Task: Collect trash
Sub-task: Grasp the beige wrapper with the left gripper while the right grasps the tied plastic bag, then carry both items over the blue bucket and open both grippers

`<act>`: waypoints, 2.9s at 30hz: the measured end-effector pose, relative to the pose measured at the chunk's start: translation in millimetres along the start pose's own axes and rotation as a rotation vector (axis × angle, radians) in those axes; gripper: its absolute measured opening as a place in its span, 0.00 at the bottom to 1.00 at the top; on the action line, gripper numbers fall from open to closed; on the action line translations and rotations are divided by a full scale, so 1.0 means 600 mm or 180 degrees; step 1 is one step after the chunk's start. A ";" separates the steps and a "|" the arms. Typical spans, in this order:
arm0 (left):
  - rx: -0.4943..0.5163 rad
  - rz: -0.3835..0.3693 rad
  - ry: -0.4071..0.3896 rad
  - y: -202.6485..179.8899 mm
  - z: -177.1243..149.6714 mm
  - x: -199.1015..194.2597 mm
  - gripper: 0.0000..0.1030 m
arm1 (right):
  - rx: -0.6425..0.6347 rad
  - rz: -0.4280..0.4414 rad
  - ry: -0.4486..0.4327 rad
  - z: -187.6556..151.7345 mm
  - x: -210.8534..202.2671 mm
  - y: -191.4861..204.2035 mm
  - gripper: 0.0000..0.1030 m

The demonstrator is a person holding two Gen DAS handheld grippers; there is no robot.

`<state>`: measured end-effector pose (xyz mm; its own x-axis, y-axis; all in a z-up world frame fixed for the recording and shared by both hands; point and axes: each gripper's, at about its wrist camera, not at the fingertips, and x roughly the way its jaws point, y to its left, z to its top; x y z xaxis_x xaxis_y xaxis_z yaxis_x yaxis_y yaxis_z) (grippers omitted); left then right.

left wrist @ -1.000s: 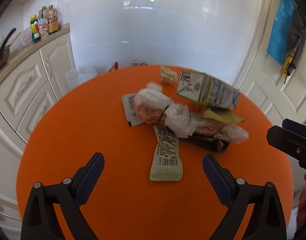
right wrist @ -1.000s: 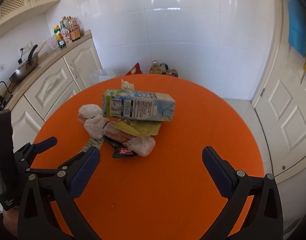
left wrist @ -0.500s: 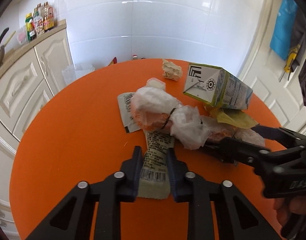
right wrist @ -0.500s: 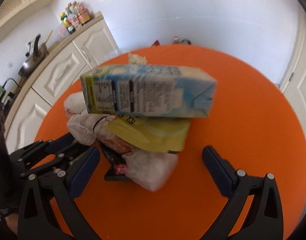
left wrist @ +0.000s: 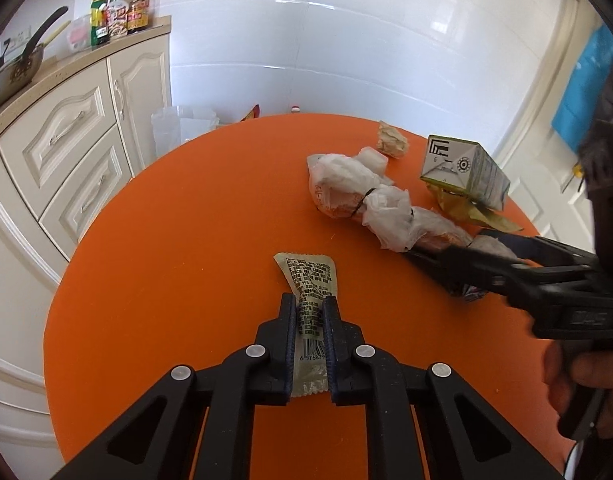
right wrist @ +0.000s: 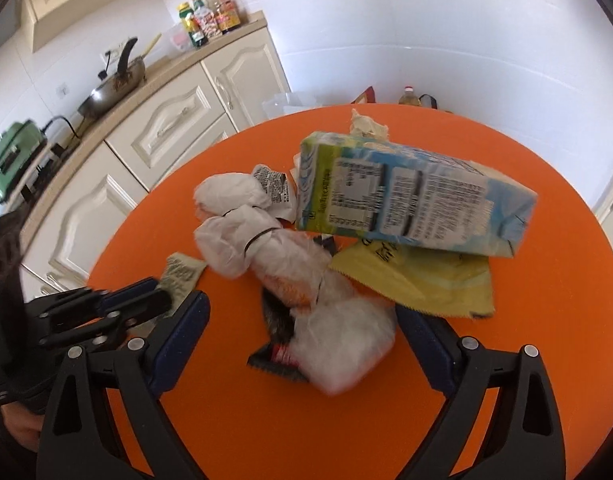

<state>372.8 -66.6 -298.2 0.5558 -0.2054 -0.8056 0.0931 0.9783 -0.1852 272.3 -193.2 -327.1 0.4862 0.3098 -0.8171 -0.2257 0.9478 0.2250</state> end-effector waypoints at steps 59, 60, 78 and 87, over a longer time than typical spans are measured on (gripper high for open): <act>0.0335 -0.0340 -0.0508 -0.071 -0.080 -0.180 0.09 | 0.0376 0.0143 -0.0339 -0.066 -0.163 0.015 0.32; 0.0369 -0.0361 -0.0555 -0.079 -0.081 -0.193 0.09 | 0.0407 0.0114 -0.0392 -0.072 -0.180 0.010 0.31; 0.1297 -0.1224 -0.0756 -0.360 -0.134 -0.301 0.09 | 0.1225 -0.0823 -0.1163 -0.244 -0.474 -0.167 0.31; 0.1761 -0.1749 -0.0327 -0.516 -0.178 -0.265 0.09 | 0.1855 -0.1382 -0.1236 -0.389 -0.576 -0.302 0.31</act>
<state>167.5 -339.8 -173.2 0.3820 -0.6865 -0.6187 0.7596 0.6146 -0.2130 -51.8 -489.5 -209.3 0.7109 -0.1907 -0.6770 0.4719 0.8430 0.2581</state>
